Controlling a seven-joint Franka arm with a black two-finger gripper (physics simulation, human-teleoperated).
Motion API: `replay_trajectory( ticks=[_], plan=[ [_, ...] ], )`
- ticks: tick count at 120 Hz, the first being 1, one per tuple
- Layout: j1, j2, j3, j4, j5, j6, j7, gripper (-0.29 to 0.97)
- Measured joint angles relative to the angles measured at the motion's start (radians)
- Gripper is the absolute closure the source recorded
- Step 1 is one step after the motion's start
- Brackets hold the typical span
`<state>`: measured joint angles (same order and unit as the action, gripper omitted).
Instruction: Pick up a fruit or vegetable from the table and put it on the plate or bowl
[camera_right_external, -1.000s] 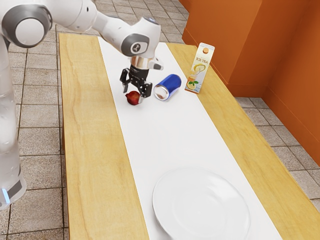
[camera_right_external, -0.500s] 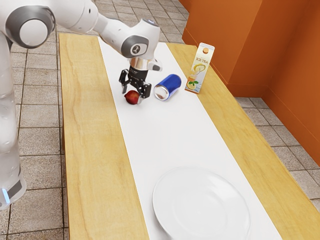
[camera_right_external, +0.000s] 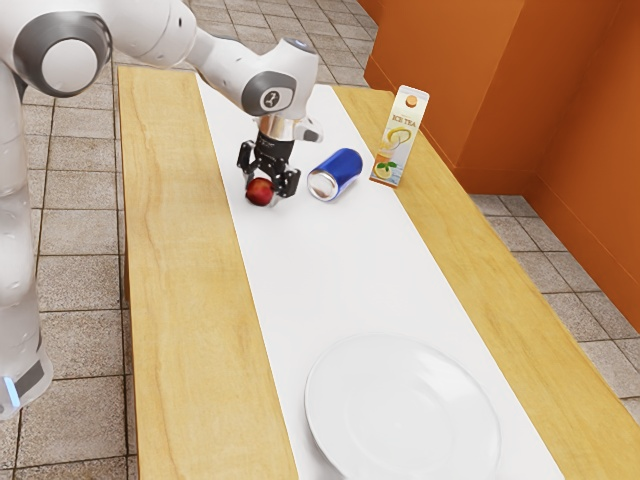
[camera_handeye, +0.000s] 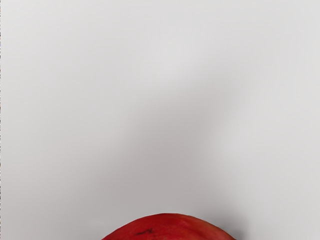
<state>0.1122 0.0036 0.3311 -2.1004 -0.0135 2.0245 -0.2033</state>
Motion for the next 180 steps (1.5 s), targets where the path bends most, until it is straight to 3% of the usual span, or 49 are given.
replay_trajectory(
  ticks=[47, 107, 126, 154, 165, 172, 180],
  plan=[
    [0.013, 0.001, 0.001, 0.0, 0.001, 0.002, -0.002, 0.36],
    [0.007, -0.025, -0.008, 0.17, 0.004, -0.126, -0.007, 0.37],
    [-0.15, -0.023, -0.009, 0.211, 0.002, -0.153, -0.007, 0.37],
    [-0.564, -0.018, -0.01, 0.233, 0.002, -0.177, -0.008, 0.37],
    [-0.7, 0.056, -0.024, 0.356, 0.002, -0.226, -0.008, 0.37],
    [-0.725, 0.092, -0.027, 0.404, 0.001, -0.256, -0.008, 0.37],
    [-0.658, 0.113, -0.032, 0.435, 0.0, -0.281, -0.008, 0.37]
  ],
)
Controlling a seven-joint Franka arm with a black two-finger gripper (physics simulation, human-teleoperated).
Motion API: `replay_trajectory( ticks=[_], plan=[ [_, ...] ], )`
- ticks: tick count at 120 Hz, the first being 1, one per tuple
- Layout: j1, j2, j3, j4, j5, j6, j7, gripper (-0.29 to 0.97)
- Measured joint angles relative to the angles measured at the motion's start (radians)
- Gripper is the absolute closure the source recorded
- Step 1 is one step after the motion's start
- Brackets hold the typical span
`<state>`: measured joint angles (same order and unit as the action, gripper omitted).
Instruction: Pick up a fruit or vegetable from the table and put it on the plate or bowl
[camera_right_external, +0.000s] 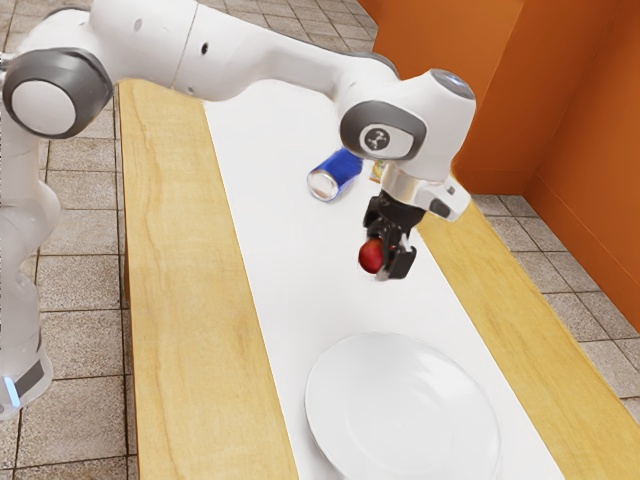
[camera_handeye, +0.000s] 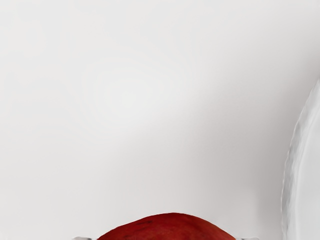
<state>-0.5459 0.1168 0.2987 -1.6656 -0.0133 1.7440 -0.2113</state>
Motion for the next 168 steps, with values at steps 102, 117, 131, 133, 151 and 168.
replay_trajectory(
  ticks=[102, 117, 131, 133, 151, 168],
  plan=[
    [0.026, 0.084, -0.179, 0.161, -0.001, -0.073, -0.008, 0.37],
    [0.024, 0.097, -0.228, 0.188, -0.001, -0.076, -0.021, 0.36],
    [0.026, 0.135, -0.271, 0.223, -0.002, -0.078, -0.034, 0.37],
    [0.025, 0.138, -0.278, 0.224, -0.002, -0.078, -0.036, 0.37],
    [0.023, 0.163, -0.344, 0.229, -0.002, -0.079, -0.06, 0.36],
    [0.039, 0.24, -0.344, 0.266, 0.0, -0.073, -0.079, 0.36]
  ],
)
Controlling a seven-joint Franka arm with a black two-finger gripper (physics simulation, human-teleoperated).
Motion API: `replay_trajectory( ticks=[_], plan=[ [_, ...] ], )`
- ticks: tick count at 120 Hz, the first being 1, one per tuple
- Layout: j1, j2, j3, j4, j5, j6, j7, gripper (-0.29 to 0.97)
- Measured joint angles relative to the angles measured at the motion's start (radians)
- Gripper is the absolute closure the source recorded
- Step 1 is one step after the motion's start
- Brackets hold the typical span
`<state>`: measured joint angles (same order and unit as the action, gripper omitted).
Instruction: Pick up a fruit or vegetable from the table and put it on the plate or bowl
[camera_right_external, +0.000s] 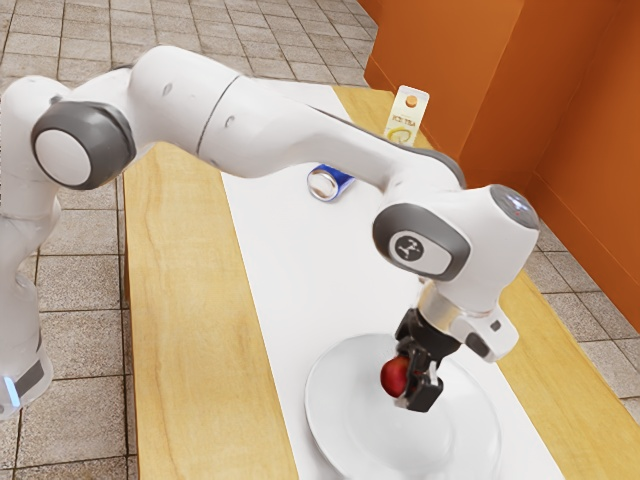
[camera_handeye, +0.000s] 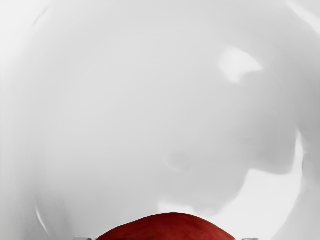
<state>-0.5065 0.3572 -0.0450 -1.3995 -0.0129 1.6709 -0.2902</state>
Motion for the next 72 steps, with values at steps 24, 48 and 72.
replay_trajectory(
  ticks=[24, 48, 72],
  plan=[
    [0.004, 0.039, 0.002, 0.012, 0.001, 0.004, -0.021, 0.36],
    [0.006, 0.053, 0.004, 0.014, -0.001, 0.006, -0.032, 0.21],
    [0.136, -0.054, 0.078, 0.232, 0.0, -0.133, -0.035, 0.07]
  ],
)
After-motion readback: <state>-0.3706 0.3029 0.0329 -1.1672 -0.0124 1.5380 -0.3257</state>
